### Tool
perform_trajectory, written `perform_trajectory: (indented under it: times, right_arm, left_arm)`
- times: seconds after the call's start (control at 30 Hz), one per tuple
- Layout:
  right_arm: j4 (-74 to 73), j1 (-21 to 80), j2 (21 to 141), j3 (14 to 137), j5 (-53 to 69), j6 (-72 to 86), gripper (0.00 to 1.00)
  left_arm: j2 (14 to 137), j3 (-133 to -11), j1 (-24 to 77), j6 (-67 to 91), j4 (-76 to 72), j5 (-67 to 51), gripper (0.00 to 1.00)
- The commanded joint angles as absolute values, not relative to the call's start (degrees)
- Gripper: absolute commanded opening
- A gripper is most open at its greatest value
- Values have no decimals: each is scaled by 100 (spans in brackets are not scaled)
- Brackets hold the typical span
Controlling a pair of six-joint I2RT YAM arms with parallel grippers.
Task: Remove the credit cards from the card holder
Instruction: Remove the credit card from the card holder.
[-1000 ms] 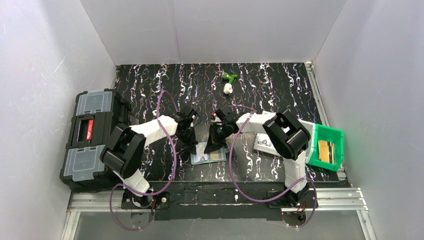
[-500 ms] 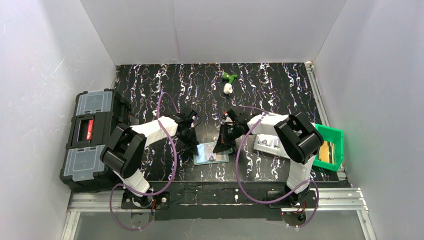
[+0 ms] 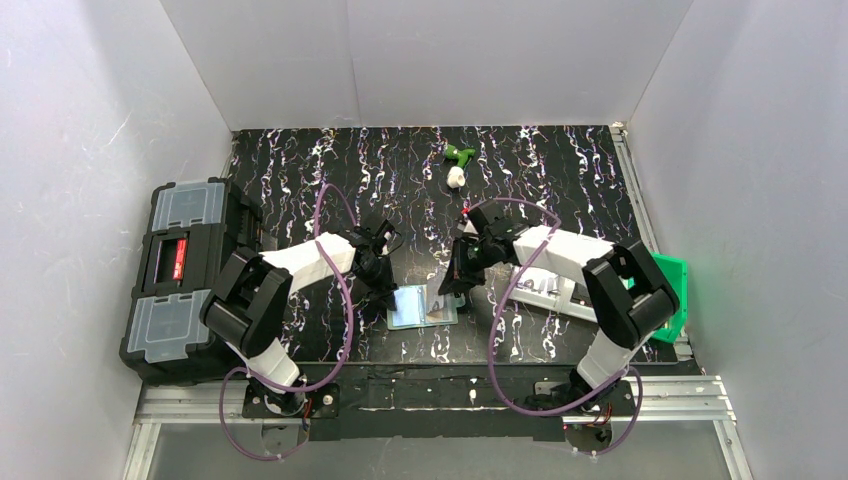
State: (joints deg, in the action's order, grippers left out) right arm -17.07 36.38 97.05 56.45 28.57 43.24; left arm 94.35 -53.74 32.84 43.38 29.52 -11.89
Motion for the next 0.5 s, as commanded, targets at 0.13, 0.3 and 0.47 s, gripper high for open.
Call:
perform_trajectory:
  times: [0.13,0.3,0.47]
  right_arm:
    - [-2353,3517,8721,5834,2766,4143,1]
    - [-2730,3381,8203,5886,2611,4105,1]
    - [-3160,2819,7444,5630,2512,4001,1]
  left_arm:
    - [8782,-6040,3312,3944,3542,-1198,8]
    - [8367,-6495,3313,3853,3784,-1318,66]
    - [8115,-6755,3313,3769,3943,-1392,98]
